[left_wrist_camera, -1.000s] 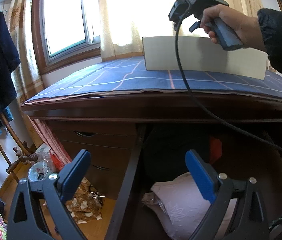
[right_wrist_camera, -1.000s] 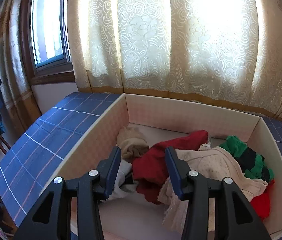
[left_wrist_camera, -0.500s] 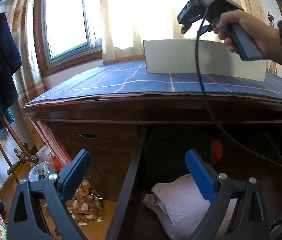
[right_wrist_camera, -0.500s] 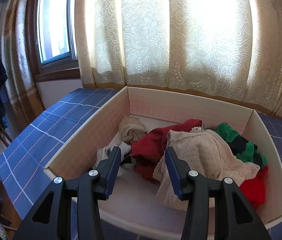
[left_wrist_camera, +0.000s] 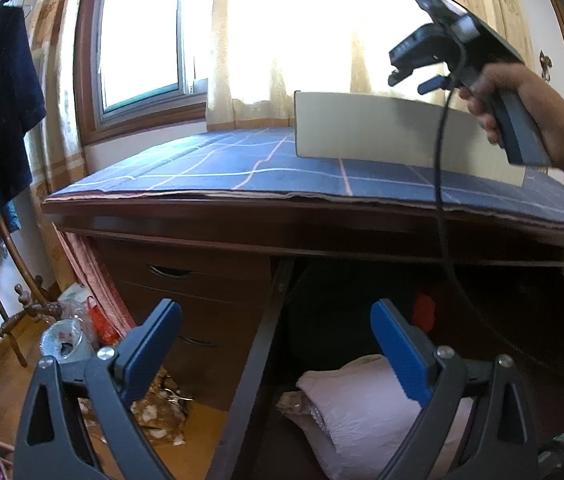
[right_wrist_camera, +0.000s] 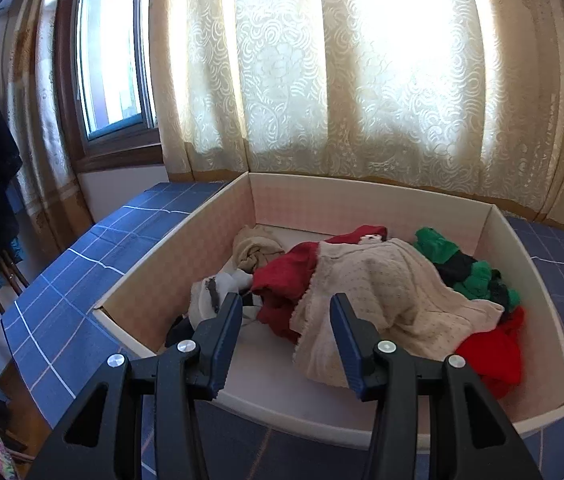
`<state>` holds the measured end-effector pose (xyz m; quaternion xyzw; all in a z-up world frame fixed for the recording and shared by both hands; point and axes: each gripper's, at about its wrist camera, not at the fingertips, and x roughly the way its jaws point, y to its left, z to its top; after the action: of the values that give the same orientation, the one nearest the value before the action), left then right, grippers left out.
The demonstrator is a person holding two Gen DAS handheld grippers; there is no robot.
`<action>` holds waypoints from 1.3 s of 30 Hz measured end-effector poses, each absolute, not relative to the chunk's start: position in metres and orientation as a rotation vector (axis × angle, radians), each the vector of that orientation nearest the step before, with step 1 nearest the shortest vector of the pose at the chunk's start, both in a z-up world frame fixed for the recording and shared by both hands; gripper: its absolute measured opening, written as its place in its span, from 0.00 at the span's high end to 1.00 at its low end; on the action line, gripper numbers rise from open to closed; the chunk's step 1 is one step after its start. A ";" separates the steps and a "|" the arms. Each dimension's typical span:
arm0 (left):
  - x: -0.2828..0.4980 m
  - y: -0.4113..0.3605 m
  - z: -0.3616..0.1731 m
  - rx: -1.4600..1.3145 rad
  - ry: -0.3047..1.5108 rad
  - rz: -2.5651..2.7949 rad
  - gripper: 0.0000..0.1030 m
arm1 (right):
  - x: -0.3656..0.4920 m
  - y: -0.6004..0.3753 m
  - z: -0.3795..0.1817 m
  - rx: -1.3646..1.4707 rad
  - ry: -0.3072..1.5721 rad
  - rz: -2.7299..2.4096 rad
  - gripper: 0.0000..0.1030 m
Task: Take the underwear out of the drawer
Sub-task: 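Withdraw the open right tool from the box, then lower the right tool into the drawer over the dark red sock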
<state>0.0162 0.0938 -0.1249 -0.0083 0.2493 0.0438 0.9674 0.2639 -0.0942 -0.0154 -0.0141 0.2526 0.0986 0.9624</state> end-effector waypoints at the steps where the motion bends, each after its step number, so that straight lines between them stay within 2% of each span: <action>1: 0.016 0.094 -0.125 -0.021 0.504 0.088 0.05 | 0.261 -0.096 -0.016 -0.030 0.504 0.198 0.53; 14: 0.019 0.095 -0.126 -0.043 0.528 0.104 0.05 | 0.201 -0.129 -0.026 -0.008 0.464 0.261 0.53; 23: 0.019 0.093 -0.126 -0.033 0.528 0.106 0.05 | 0.135 -0.159 -0.048 -0.034 0.516 0.299 0.53; 32: 0.018 0.091 -0.126 -0.014 0.529 0.121 0.05 | 0.067 -0.182 -0.096 -0.034 0.714 0.386 0.53; 39: 0.017 0.089 -0.125 -0.002 0.523 0.133 0.05 | 0.037 -0.170 -0.165 -0.063 0.956 0.465 0.53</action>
<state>0.0168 0.0887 -0.1252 -0.0009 0.2583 0.0657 0.9638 0.0371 -0.1705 -0.1654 -0.0301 0.4558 0.2219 0.8614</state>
